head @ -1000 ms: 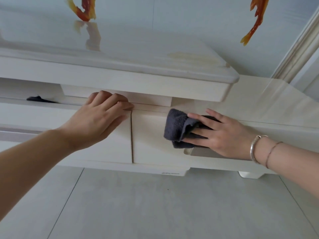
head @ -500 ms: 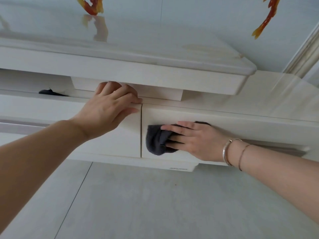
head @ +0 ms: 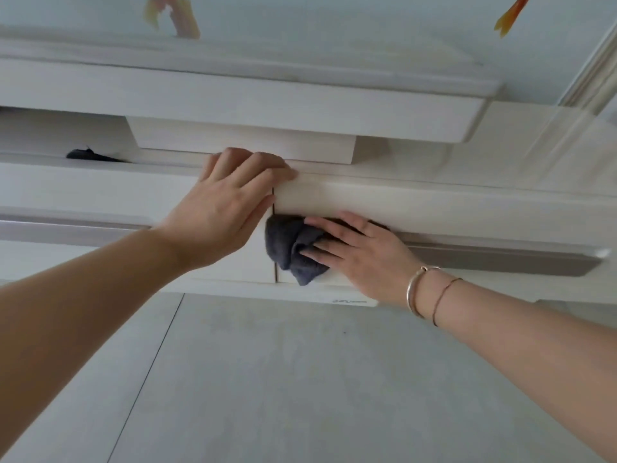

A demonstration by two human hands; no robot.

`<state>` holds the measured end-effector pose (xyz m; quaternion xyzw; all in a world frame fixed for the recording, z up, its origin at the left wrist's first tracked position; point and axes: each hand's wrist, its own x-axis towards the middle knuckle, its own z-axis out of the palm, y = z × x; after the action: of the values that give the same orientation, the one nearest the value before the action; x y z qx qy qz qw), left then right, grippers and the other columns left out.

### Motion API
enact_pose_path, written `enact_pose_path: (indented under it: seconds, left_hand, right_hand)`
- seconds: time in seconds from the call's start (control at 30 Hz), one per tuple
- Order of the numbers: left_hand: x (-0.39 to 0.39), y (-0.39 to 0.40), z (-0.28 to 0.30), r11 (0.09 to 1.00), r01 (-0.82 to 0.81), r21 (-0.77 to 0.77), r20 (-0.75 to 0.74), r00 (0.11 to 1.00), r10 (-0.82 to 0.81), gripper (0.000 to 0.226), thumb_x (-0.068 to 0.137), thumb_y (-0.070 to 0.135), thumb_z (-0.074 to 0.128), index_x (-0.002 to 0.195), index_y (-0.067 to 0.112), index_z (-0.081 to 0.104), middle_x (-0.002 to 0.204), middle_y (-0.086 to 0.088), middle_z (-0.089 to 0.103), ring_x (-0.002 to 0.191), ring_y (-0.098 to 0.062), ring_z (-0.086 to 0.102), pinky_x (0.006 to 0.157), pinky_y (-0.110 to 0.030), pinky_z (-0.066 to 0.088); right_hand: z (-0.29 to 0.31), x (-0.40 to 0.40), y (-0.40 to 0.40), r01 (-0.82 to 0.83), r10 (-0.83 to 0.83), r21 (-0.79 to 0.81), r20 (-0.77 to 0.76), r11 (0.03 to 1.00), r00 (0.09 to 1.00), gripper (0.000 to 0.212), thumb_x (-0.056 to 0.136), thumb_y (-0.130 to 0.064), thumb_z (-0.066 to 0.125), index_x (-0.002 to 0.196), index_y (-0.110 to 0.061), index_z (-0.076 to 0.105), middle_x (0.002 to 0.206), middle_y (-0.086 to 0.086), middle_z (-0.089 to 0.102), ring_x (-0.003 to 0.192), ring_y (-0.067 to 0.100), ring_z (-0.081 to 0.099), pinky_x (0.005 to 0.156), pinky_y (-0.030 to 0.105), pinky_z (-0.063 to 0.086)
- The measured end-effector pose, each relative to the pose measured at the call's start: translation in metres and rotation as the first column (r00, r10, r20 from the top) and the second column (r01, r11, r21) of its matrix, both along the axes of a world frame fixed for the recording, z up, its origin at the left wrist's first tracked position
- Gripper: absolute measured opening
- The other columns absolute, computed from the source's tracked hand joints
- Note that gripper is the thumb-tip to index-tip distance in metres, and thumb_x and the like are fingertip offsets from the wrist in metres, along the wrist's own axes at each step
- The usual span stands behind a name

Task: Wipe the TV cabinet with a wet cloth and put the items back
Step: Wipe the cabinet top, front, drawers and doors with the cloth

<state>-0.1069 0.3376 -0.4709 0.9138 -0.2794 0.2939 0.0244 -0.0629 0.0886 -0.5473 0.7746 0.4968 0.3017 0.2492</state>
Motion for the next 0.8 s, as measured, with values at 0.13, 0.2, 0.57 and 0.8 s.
enact_pose_path:
  seconds: [0.13,0.2,0.57,0.8]
  left_hand:
    - [-0.003,-0.005,-0.008,0.999,0.002,0.049,0.025,1.0,-0.003,0.043,0.097,0.02,0.038,0.139,0.014,0.043,0.142,0.0,0.046,0.113,-0.029,0.042,0.099,-0.041,0.033]
    - [-0.004,-0.006,-0.011,0.997,0.001,0.071,0.025,1.0,-0.003,0.047,0.097,0.022,0.038,0.143,0.014,0.038,0.148,0.0,0.04,0.118,-0.03,0.041,0.104,-0.042,0.031]
    - [0.004,-0.048,-0.022,0.977,-0.062,0.202,0.148,0.989,0.032,0.056,0.097,0.027,0.039,0.15,0.014,0.024,0.156,0.0,0.025,0.14,-0.026,0.031,0.118,-0.052,0.01]
    - [0.008,-0.055,-0.026,0.975,-0.109,0.195,0.191,0.979,0.071,0.057,0.097,0.027,0.036,0.151,0.015,0.02,0.157,0.002,0.021,0.145,-0.019,0.02,0.116,-0.046,0.013]
  right_hand:
    - [-0.026,-0.005,-0.008,0.018,-0.016,-0.136,0.019,0.991,1.0,0.063,0.073,-0.016,0.061,0.135,-0.019,0.053,0.139,0.001,0.053,0.14,0.021,0.02,0.116,0.039,0.002]
    - [-0.041,-0.008,-0.026,0.049,-0.045,-0.237,0.022,0.97,0.999,0.066,0.068,-0.021,0.067,0.133,-0.022,0.055,0.143,0.001,0.048,0.139,0.018,0.02,0.116,0.038,0.003]
    - [-0.036,-0.016,-0.196,0.104,-0.084,-0.25,0.089,0.963,0.992,0.056,0.081,-0.003,0.035,0.137,-0.008,0.031,0.158,0.014,-0.004,0.146,0.018,-0.012,0.119,0.032,-0.004]
    - [-0.033,-0.017,-0.215,0.111,-0.103,-0.225,0.043,0.968,0.994,0.056,0.08,-0.004,0.026,0.127,-0.005,0.057,0.146,0.008,0.037,0.146,0.017,0.008,0.119,0.029,-0.003]
